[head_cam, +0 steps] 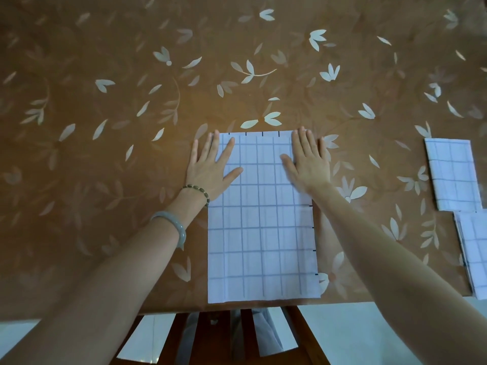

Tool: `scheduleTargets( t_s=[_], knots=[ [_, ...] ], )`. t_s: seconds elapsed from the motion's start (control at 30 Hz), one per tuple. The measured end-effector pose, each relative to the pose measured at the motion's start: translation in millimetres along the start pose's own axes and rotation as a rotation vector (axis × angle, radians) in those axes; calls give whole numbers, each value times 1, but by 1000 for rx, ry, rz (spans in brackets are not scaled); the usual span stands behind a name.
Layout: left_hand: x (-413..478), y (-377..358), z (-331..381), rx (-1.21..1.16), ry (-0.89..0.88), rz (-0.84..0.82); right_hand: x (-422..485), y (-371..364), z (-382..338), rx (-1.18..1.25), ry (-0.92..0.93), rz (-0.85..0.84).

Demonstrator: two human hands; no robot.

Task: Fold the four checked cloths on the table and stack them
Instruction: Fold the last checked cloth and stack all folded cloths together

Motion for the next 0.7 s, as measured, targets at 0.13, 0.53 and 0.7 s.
scheduleTargets(
  t_s=[0.13, 0.53, 0.7],
  knots=[
    [-1, 6, -5, -131, 23, -17, 0, 6, -3, 8, -19, -25],
    [4, 37, -14, -813, 545, 199, -44, 15, -6, 420, -103, 50],
    [23, 35, -19, -870, 719, 128, -44, 16, -8, 448, -150, -19]
  ],
)
Point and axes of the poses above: each hand's wrist, its own x-axis towards the middle knuckle, its own y-axis out of the back of the hand, z = x × y, the point moved 5 cm from there along x, towards the middle knuckle, and after that the axes turned 1 degree about -y, right-handed, at the moved point
